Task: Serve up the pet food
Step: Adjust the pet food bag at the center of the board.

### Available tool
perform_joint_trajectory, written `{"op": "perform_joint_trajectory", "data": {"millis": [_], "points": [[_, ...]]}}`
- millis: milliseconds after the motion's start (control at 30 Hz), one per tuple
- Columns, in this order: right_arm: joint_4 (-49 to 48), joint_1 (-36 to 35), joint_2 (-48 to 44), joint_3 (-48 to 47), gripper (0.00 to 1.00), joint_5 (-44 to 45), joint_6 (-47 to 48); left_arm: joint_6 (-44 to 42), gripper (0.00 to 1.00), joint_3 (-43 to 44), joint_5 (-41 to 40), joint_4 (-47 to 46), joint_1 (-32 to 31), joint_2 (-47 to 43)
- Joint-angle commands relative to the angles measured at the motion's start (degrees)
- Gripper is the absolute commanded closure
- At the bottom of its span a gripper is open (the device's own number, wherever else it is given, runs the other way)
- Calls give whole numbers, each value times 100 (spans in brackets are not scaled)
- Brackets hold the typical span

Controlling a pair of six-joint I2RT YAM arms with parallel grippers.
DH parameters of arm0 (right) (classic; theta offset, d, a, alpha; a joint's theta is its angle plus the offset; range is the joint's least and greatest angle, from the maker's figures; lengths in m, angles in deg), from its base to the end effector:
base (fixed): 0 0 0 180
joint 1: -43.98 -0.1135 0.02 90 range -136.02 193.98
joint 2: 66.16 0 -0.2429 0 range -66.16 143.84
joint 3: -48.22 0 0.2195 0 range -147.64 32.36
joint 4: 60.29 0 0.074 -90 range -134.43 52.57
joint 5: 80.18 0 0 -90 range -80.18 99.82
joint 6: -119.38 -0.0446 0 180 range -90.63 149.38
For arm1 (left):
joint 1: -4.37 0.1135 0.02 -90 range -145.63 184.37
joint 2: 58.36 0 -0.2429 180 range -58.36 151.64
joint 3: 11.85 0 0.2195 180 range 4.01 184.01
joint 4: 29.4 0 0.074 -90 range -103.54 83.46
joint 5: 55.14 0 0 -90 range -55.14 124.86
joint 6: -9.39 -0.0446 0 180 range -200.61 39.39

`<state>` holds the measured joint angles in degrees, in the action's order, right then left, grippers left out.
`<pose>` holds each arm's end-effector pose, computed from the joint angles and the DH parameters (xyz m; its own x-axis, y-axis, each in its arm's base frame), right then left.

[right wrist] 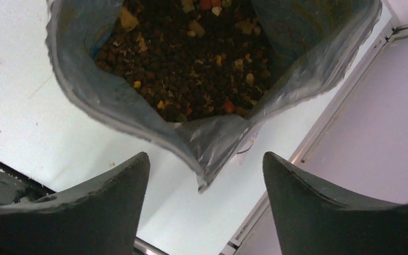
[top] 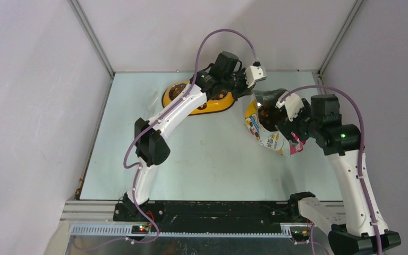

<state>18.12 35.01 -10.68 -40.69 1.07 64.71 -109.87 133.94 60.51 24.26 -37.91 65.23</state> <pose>0.1462 0.0299 0.3511 -0.4190 -0.6448 -0.6393 -0.6162 0.7191 -0.3213 0.3237 -0.3204 0.3392 0.0931 0.5109 -0.8546 0.9561 0.1935 0.2198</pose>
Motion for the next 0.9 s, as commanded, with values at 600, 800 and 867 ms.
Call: {"op": "perform_joint_trajectory", "data": {"millis": [600, 800, 867], "points": [[-948, -983, -717, 312, 100, 676, -176, 126, 100, -640, -84, -316, 430, -730], [-1026, -952, -949, -66, 100, -421, -26, 78, 100, -2041, -49, -415, 623, -1909], [-1038, -822, -959, -198, 100, -803, 34, 55, 100, -2518, -40, -454, 662, -2513]]}}
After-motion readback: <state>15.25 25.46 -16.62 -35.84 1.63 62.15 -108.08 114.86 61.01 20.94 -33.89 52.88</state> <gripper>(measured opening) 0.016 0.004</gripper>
